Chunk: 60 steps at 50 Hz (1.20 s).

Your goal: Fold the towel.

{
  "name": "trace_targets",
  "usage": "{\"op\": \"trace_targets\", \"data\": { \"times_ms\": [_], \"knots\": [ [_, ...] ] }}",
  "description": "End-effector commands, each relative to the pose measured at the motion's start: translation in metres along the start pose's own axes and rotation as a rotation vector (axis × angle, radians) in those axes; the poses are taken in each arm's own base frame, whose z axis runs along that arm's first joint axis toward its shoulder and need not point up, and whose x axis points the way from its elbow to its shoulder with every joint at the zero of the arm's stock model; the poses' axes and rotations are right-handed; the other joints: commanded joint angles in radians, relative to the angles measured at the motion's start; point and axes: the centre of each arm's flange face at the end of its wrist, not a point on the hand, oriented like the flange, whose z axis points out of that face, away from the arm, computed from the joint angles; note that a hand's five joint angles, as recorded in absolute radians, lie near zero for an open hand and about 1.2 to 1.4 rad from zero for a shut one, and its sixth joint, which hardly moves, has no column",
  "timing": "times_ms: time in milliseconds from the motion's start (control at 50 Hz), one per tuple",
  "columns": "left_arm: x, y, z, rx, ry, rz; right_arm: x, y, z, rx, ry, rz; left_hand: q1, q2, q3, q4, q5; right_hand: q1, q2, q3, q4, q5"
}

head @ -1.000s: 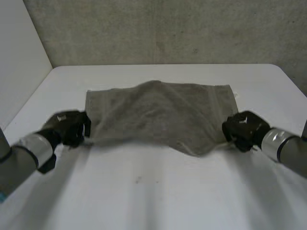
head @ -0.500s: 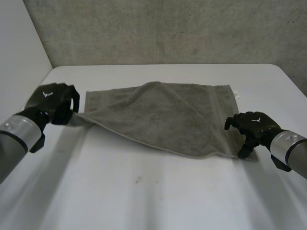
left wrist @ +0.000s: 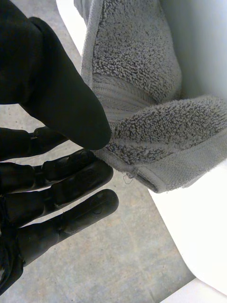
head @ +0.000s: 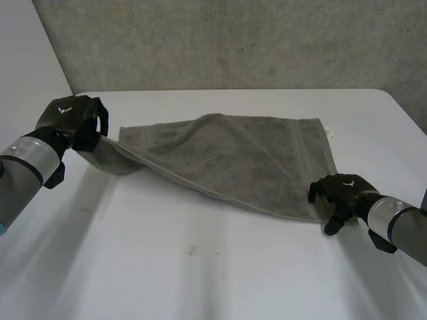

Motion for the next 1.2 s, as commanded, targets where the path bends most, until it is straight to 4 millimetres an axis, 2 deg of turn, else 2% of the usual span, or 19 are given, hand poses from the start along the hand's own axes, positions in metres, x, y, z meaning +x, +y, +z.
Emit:
{"op": "trace_targets", "data": {
  "times_ms": [20, 160, 380, 500, 700, 940, 980, 1000, 1040, 1160, 1200],
  "knots": [
    [0.000, 0.002, 0.000, -0.004, 0.000, -0.002, 0.006, -0.002, 0.008, 0.037, 0.022, -0.027, 0.224, 0.178, 0.179, 0.179, 0.188, 0.077, 0.161, 0.160, 0.163, 0.170],
    [-0.001, 0.001, 0.002, 0.001, -0.003, 0.000, 0.013, -0.009, 0.015, 0.065, 0.046, -0.051, 0.224, 0.178, 0.179, 0.179, 0.188, 0.183, 0.266, 0.266, 0.268, 0.275],
    [-0.007, 0.001, 0.006, 0.003, -0.015, 0.000, 0.024, -0.013, 0.027, 0.074, 0.080, -0.057, 0.224, 0.178, 0.179, 0.179, 0.188, 0.215, 0.299, 0.298, 0.301, 0.308],
    [-0.007, 0.004, 0.007, -0.006, -0.014, -0.003, 0.026, -0.013, 0.025, 0.057, 0.093, -0.043, 0.224, 0.178, 0.179, 0.179, 0.188, 0.236, 0.319, 0.319, 0.321, 0.328],
    [-0.007, 0.009, 0.008, -0.019, -0.012, -0.016, 0.012, 0.000, 0.011, -0.052, 0.029, 0.000, 0.224, 0.178, 0.179, 0.179, 0.188, 0.168, 0.252, 0.252, 0.254, 0.261],
    [-0.007, 0.009, 0.008, -0.020, -0.012, -0.017, 0.015, 0.000, 0.016, -0.044, 0.038, -0.004, 0.224, 0.178, 0.179, 0.179, 0.188, 0.271, 0.355, 0.354, 0.357, 0.364],
    [-0.007, 0.010, 0.008, -0.021, -0.012, -0.017, 0.019, -0.003, 0.020, -0.022, 0.050, -0.014, 0.224, 0.178, 0.179, 0.179, 0.188, 0.446, 0.530, 0.529, 0.532, 0.539],
    [-0.007, 0.010, 0.008, -0.021, -0.012, -0.017, 0.019, -0.003, 0.020, -0.022, 0.050, -0.015, 0.224, 0.178, 0.179, 0.179, 0.188, 0.447, 0.531, 0.530, 0.533, 0.540],
    [-0.007, 0.010, 0.008, -0.021, -0.012, -0.017, 0.022, -0.008, 0.022, 0.010, 0.065, -0.024, 0.224, 0.178, 0.179, 0.179, 0.188, 0.733, 0.816, 0.816, 0.818, 0.825],
    [-0.007, 0.011, 0.006, -0.030, -0.019, -0.020, 0.034, -0.024, 0.022, 0.076, 0.107, -0.040, 0.224, 0.178, 0.179, 0.179, 0.188, 0.734, 0.817, 0.817, 0.819, 0.826],
    [-0.006, 0.012, 0.005, -0.037, -0.019, -0.022, 0.042, -0.038, 0.016, 0.114, 0.127, -0.054, 0.224, 0.178, 0.179, 0.179, 0.188, 0.734, 0.817, 0.817, 0.819, 0.826]
  ]
}}
